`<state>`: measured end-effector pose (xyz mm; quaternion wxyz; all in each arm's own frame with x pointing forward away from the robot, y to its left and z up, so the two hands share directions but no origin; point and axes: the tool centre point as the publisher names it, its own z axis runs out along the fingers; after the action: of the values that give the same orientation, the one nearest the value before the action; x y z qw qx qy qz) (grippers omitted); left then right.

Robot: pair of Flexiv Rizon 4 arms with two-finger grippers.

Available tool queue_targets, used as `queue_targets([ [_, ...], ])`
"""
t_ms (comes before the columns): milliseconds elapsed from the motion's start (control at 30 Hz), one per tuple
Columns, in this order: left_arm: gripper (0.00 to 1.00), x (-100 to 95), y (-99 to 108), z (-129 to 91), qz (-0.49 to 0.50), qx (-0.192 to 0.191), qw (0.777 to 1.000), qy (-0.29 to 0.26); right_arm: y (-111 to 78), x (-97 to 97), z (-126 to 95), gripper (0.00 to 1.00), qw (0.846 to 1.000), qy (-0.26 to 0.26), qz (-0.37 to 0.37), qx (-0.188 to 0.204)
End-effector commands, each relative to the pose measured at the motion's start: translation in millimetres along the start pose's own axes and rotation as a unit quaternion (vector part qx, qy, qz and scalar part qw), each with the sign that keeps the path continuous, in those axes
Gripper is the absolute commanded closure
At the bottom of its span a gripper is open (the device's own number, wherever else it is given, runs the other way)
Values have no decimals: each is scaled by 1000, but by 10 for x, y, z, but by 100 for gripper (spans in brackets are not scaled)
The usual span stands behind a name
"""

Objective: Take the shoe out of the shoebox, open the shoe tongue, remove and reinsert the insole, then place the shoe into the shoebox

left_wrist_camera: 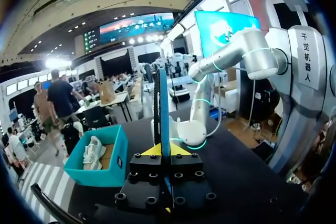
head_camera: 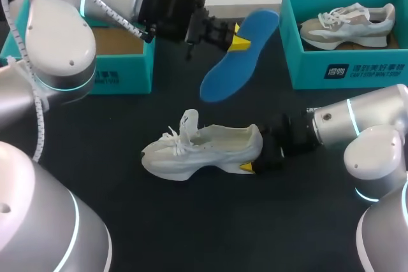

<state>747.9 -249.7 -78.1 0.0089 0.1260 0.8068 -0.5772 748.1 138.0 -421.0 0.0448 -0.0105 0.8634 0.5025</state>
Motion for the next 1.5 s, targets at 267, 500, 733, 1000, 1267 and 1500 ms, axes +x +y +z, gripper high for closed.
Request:
queue_targets([
  [267, 100, 67, -170, -113, -50, 24, 998, -3, -32, -11, 40, 100, 1000, -1, 0, 3],
  [500, 100, 113, -639, -212, -186, 104, 976, 32, -32, -11, 40, 100, 1000, -1, 0, 3],
  [733, 100, 200, -917, -266, -327, 161, 930, 43, -32, -11, 40, 100, 1000, -1, 0, 3],
  [1000, 100, 361, -1123, -314, -449, 217, 864, 67, -32, -11, 40, 100, 1000, -1, 0, 3],
  [1267, 100, 449, -1167, -345, -436, 217, 870, 80, -32, -11, 40, 100, 1000, -1, 0, 3],
  [1500, 100, 449, -1167, -345, -436, 217, 870, 80, -32, -11, 40, 100, 1000, -1, 0, 3],
])
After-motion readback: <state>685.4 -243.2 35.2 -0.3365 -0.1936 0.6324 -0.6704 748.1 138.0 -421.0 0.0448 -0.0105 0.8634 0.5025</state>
